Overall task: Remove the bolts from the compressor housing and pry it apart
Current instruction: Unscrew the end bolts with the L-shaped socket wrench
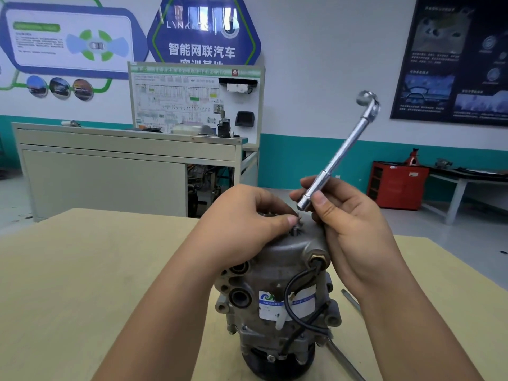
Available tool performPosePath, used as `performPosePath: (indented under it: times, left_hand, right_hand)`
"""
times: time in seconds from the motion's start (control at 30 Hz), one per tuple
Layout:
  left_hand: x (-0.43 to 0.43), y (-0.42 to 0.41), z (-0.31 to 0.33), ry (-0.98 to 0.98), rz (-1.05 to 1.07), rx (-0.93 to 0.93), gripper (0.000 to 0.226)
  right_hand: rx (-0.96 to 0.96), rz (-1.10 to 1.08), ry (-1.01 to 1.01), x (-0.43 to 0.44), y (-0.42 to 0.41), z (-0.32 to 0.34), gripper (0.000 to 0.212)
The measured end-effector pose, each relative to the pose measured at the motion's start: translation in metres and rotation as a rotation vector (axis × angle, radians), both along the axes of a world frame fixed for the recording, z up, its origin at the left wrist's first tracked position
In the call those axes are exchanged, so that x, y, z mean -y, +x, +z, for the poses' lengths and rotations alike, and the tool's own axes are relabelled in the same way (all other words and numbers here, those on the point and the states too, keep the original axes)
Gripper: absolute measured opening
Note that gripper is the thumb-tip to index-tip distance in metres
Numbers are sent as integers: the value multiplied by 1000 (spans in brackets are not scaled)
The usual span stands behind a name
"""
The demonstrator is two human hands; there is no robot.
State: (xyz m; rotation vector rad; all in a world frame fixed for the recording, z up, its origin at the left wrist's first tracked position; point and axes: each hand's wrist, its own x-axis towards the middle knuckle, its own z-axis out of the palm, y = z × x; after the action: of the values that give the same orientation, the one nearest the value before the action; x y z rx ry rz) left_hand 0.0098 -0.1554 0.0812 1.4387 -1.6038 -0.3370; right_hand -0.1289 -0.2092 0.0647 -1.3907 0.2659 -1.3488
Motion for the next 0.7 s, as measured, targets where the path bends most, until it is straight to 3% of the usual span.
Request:
performPosePath:
  times: [0.1, 0.43, 0.57, 0.63, 0.7]
  left_hand:
    - [3, -3, -1, -29, 32, -16, 7]
    - [2, 5, 3, -182, 53, -358, 8]
    - [-8, 33, 6, -264, 105, -508, 10]
    - [-12, 58, 3, -238, 205, -515, 9]
    - [-10, 83, -10, -128, 376, -398, 9]
  right_hand:
    - [23, -7, 28, 0, 1, 0, 21]
    - [21, -111, 4, -2, 3, -1, 25]
    - [-51, -157, -35, -5, 5, -1, 13]
    - [-81, -176, -64, -6, 6, -2, 15]
    - [-103, -185, -106, -8, 6, -1, 19]
